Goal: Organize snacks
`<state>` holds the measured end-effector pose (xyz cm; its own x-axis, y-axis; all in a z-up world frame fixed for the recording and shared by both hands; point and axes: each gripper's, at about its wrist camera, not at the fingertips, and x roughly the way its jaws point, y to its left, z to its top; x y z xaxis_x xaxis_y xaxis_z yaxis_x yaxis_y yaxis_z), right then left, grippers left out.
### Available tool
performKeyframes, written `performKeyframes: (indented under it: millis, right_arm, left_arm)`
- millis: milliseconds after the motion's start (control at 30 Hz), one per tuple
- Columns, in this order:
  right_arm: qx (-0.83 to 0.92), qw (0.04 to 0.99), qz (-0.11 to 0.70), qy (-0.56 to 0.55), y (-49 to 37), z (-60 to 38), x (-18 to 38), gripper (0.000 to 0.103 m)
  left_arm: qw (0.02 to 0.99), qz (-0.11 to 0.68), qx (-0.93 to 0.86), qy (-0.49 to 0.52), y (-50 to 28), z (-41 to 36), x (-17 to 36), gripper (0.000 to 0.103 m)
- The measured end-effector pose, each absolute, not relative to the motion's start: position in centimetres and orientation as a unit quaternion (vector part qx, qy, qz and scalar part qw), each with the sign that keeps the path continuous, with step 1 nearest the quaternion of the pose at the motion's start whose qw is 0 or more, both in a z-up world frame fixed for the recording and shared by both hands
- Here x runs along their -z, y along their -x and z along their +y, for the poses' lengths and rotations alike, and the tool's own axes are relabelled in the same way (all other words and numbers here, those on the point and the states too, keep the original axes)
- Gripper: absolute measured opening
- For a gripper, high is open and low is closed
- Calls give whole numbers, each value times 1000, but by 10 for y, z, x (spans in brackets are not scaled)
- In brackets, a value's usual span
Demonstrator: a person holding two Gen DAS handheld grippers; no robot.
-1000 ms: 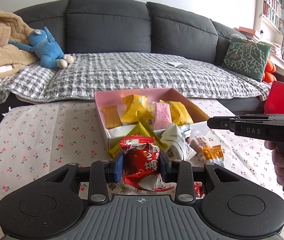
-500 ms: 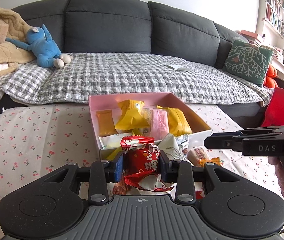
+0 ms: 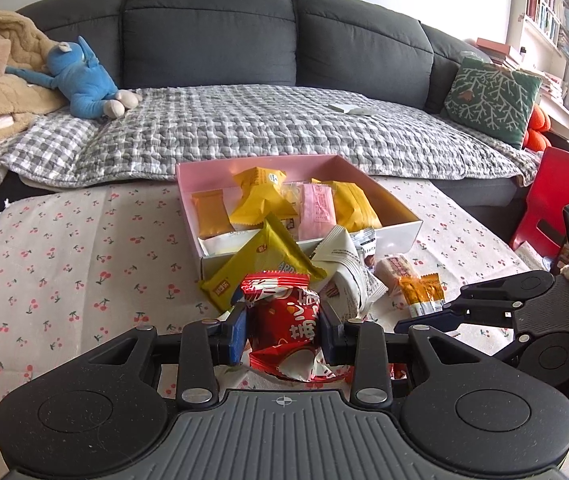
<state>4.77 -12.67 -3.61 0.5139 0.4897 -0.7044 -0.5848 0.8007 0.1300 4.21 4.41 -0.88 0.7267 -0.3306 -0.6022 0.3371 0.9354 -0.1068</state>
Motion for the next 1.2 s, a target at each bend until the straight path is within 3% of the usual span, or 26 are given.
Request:
performKeyframes:
  millis: [167, 233, 267, 467, 1200]
  right_arm:
    - [-292, 876, 373, 95, -44, -123, 41, 45]
    - [-291, 878, 367, 100, -43, -123, 40, 34]
    - [-290, 877, 368, 104, -44, -123, 40, 23]
    - [-286, 883, 359, 100, -46, -126, 36, 13]
    - [-269, 911, 313, -17, -68, -161, -3, 11]
  left_arm:
    - [929, 324, 179, -6, -42, 46, 10, 33]
    - [929, 323, 180, -8, -41, 46, 9, 33]
    - [929, 323, 180, -9, -41, 45, 9, 33]
    - [931, 317, 179, -19, -39, 44, 8, 33]
    - [939, 303, 163, -6, -49, 51, 0, 33]
